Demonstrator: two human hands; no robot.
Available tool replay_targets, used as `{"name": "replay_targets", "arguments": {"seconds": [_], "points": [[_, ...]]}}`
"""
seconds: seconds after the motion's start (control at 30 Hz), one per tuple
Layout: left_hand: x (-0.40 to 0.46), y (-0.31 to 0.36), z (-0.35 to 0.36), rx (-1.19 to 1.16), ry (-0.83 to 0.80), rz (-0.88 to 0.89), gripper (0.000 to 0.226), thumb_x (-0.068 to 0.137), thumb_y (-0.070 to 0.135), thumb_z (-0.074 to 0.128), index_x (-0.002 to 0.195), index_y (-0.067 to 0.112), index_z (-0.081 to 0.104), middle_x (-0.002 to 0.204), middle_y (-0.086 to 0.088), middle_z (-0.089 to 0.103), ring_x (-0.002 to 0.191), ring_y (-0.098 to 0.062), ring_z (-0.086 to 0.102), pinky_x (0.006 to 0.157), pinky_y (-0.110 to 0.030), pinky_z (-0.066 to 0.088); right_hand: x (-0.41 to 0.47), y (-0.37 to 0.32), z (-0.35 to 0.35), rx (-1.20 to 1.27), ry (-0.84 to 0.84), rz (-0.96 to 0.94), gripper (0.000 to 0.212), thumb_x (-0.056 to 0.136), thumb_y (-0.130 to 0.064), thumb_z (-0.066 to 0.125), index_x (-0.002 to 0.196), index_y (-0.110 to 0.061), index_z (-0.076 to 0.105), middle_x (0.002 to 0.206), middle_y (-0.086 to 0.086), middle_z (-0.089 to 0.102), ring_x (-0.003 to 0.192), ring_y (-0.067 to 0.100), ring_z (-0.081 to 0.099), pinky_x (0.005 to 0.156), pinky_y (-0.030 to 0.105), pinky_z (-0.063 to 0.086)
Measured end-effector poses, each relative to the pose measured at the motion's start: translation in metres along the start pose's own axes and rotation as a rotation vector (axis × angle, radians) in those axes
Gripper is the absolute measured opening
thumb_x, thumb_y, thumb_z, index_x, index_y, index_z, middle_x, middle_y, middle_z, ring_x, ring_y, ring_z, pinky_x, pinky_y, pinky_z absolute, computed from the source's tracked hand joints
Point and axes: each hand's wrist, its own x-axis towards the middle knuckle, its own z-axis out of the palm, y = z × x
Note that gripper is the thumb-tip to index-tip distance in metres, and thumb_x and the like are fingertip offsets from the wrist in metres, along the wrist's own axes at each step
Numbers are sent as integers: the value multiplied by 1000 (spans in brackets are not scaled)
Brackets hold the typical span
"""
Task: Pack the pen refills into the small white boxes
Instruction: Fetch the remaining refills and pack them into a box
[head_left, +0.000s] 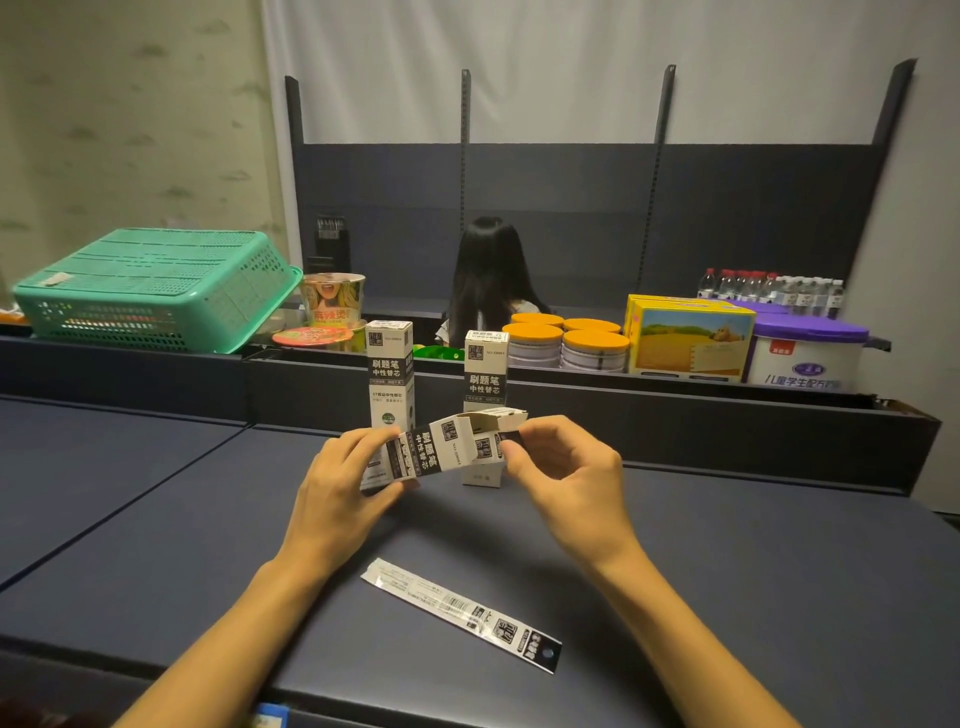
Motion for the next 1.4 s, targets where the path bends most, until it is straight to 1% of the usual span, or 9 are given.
{"name": "replay_targets", "arguments": {"seconds": [0.2,0.47,0.63,0.8,0.83,0.97,1.0,1.17,1.4], "points": [[0,-1,1,-1,3,9,69,65,8,86,125,19,53,118,-7,60,103,-19,50,85,-41,51,-1,6,7,-23,-63,31,12,85,-16,73,96,-20,70,91,-5,74,83,14,71,74,37,59],[0,-1,0,-1,3,10,69,66,9,85,126,18,53,117,-8,60,103,-18,50,84,-41,51,-1,3,3,-64,47,-49,21,84,-10,73,98,-25,66,90,-9,72,80,9,68,66,19,55],[-1,-1,0,4,-3,12,69,65,8,86,126,16,54,117,-8,60,103,-19,49,84,-41,50,-2,6,6,-145,20,-101,11,84,-14,74,94,-18,72,88,-12,73,75,5,67,64,16,53],[-1,-2,1,21,-14,5,69,64,8,86,126,15,56,118,-8,60,104,-21,51,84,-42,51,-5,9,9,-208,-52,-115,14,86,-15,71,100,-19,74,92,-30,63,76,1,64,62,12,50],[-1,-2,1,20,-17,1,69,64,8,86,126,15,56,118,-9,60,104,-22,52,84,-42,52,-5,9,10,-220,-65,-117,16,87,-16,70,102,-18,74,94,-29,63,76,0,63,62,11,49],[-1,-1,1,19,-19,3,69,64,7,86,126,15,56,118,-9,60,103,-25,54,83,-42,52,-6,10,11,-258,-112,-124,22,88,-13,67,109,-15,73,102,-9,72,75,-8,60,61,4,43],[-1,-1,1,19,-19,1,69,64,6,86,126,15,56,118,-9,60,103,-24,54,83,-41,52,-6,9,11,-268,-119,-124,23,88,-12,67,111,-16,73,102,-8,72,75,-8,59,61,3,42],[-2,-2,0,19,-25,-9,68,65,8,85,126,14,57,118,-7,60,104,-23,53,84,-42,52,-4,9,12,-259,-143,-141,26,87,-8,68,112,-13,72,105,-14,62,90,-12,55,68,2,42],[-1,0,0,8,-20,-10,67,64,6,85,125,14,58,118,-7,60,104,-18,49,85,-41,51,-5,10,12,-252,-229,-66,31,89,-12,66,119,-20,69,118,-13,57,96,-14,50,68,3,42]]}}
